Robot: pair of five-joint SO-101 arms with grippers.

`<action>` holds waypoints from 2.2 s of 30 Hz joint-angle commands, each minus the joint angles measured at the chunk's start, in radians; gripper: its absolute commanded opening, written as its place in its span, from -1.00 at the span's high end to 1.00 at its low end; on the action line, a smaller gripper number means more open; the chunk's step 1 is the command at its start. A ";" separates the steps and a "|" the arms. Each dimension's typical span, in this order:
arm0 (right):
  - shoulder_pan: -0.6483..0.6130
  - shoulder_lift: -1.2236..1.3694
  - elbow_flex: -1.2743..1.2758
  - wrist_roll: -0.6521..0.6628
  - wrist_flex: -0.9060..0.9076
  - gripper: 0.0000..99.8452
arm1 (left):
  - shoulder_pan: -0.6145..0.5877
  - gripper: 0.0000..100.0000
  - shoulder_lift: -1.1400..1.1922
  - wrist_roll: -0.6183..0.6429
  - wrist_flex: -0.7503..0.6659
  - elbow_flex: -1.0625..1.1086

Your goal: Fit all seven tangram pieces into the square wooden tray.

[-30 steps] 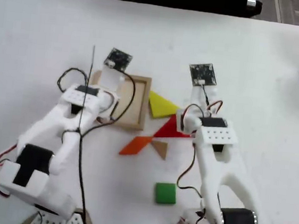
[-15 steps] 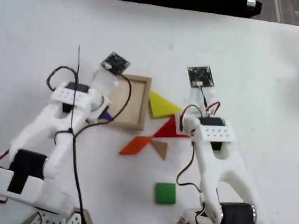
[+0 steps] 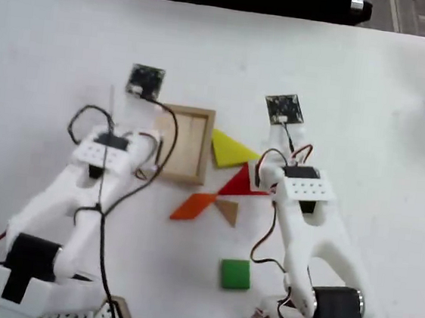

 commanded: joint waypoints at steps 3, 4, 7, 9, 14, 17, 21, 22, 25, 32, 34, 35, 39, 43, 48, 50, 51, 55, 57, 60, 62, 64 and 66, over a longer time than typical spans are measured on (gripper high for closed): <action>-0.001 -0.002 -0.029 0.009 -0.016 0.96 | 0.113 0.95 -0.018 0.018 -0.265 0.091; -0.001 -0.002 -0.029 0.009 -0.016 0.96 | 0.110 0.95 -0.007 0.020 -0.264 0.087; -0.001 -0.002 -0.029 0.009 -0.016 0.96 | 0.093 0.95 0.041 0.060 -0.192 0.043; -0.001 -0.002 -0.028 0.009 -0.016 0.96 | 0.070 0.95 0.084 0.084 -0.120 -0.006; -0.001 -0.002 -0.028 0.009 -0.016 0.96 | 0.033 0.95 0.136 0.078 0.046 -0.104; 0.001 -0.002 -0.026 0.009 -0.015 0.96 | 0.033 0.95 0.136 0.078 0.098 -0.110; 0.001 -0.002 -0.026 0.009 -0.015 0.96 | 0.031 0.95 0.128 0.023 0.140 -0.117; 0.001 -0.002 -0.026 0.009 -0.015 0.96 | 0.030 0.95 0.116 0.005 0.144 -0.115; 0.001 -0.002 -0.026 0.009 -0.018 0.96 | 0.007 0.95 0.059 -0.041 0.146 -0.098; 0.002 -0.002 -0.028 0.009 -0.021 0.96 | -0.012 0.95 -0.062 -0.068 0.127 -0.054; 0.004 -0.002 -0.028 0.009 -0.021 0.96 | -0.012 0.95 -0.084 -0.064 0.072 -0.017; 0.004 -0.002 -0.029 0.009 -0.021 0.96 | -0.012 0.95 -0.094 -0.064 0.034 0.009; 0.005 -0.004 -0.031 0.009 -0.015 0.96 | -0.012 0.95 -0.170 -0.069 -0.087 0.110; 0.013 -0.013 -0.034 0.006 0.024 0.96 | -0.012 0.95 -0.297 -0.069 -0.103 0.198; 0.134 -0.010 -0.103 -0.095 0.111 0.96 | -0.041 0.95 -0.404 -0.061 -0.098 0.245; 0.162 0.007 -0.123 -0.135 0.120 0.93 | -0.076 0.95 -0.415 -0.061 -0.101 0.244; 0.165 0.016 -0.127 -0.147 0.120 0.90 | -0.093 0.95 -0.415 -0.061 -0.104 0.241; 0.131 0.045 -0.130 -0.146 0.120 0.81 | -0.120 0.95 -0.415 -0.060 -0.097 0.222; 0.102 0.048 -0.130 -0.146 0.122 0.81 | -0.122 0.95 -0.415 -0.060 -0.097 0.222; 0.062 0.047 -0.132 -0.103 0.174 0.80 | -0.124 0.95 -0.415 -0.060 -0.097 0.218; 0.024 0.038 -0.147 -0.117 0.234 0.81 | -0.128 0.95 -0.415 -0.060 -0.104 0.216; -0.021 0.012 -0.173 -0.178 0.323 0.81 | -0.147 0.95 -0.415 -0.060 -0.106 0.213; -0.070 -0.027 -0.198 -0.206 0.401 0.81 | -0.159 0.95 -0.415 -0.060 -0.106 0.196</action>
